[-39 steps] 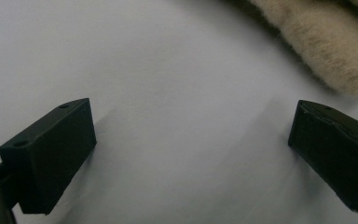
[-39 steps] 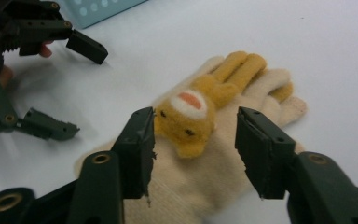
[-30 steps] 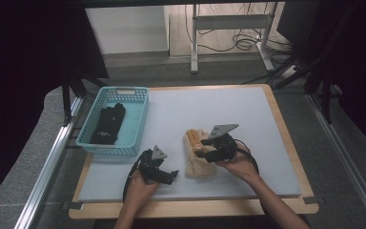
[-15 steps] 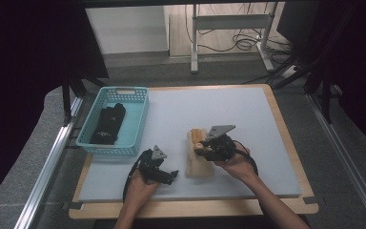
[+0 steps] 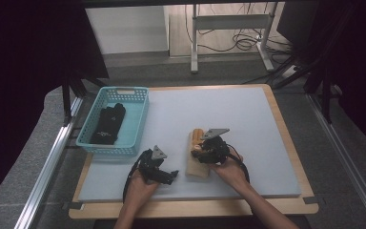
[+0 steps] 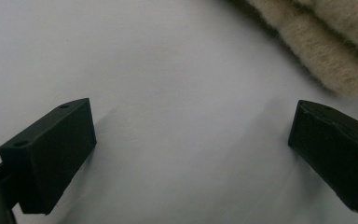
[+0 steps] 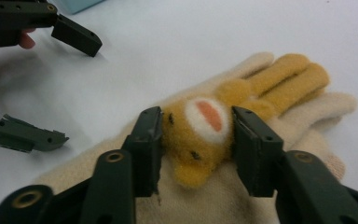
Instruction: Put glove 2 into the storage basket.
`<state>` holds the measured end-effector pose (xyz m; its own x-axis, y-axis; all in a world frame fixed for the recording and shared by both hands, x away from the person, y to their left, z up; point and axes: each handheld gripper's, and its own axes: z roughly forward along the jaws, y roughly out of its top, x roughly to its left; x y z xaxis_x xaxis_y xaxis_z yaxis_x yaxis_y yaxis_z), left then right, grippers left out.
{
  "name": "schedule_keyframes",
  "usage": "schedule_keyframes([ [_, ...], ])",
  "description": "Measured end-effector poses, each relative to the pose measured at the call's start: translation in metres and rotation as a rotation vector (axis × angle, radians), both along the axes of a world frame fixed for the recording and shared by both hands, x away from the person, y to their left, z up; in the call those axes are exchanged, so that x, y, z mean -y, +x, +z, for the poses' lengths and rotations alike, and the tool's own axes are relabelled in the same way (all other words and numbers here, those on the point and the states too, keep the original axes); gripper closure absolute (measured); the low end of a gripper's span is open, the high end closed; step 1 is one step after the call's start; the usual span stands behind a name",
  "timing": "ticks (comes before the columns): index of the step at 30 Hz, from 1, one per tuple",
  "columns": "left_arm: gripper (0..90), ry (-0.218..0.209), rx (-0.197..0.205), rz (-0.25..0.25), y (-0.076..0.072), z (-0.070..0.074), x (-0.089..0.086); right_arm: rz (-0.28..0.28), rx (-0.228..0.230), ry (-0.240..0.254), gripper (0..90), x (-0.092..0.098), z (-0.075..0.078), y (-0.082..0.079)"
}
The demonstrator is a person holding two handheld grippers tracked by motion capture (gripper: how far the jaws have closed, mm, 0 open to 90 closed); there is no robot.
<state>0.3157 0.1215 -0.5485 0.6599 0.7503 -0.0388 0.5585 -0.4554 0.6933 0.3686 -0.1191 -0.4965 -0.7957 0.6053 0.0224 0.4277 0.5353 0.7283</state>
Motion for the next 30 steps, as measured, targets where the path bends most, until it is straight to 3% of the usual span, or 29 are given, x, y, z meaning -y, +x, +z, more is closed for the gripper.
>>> schedule_keyframes([
  [8, 1.0, 0.001, 0.000, -0.001, 0.000, 0.000, 0.000, -0.026, 0.062, 0.035, 42.6, 0.034, 0.027, 0.002],
  [14, 1.8, 0.009, 0.018, -0.001, -0.002, 0.001, 0.000, -0.052, 0.023, 0.043, 43.6, 0.066, 0.016, 0.004],
  [19, 1.6, 0.019, 0.013, 0.009, -0.009, 0.002, -0.003, -0.025, -0.013, 0.042, 63.3, 0.076, -0.001, -0.005],
  [23, 1.3, 0.020, 0.003, 0.050, -0.014, 0.002, -0.016, 0.017, -0.032, 0.048, 78.2, 0.075, -0.010, -0.015],
  [27, 1.0, -0.005, -0.006, 0.105, -0.017, -0.001, -0.034, 0.049, -0.038, 0.032, 83.6, 0.069, -0.017, -0.023],
  [30, 2.4, -0.044, -0.018, 0.112, -0.016, -0.001, -0.040, 0.064, -0.044, 0.003, 84.2, 0.062, -0.024, -0.023],
])
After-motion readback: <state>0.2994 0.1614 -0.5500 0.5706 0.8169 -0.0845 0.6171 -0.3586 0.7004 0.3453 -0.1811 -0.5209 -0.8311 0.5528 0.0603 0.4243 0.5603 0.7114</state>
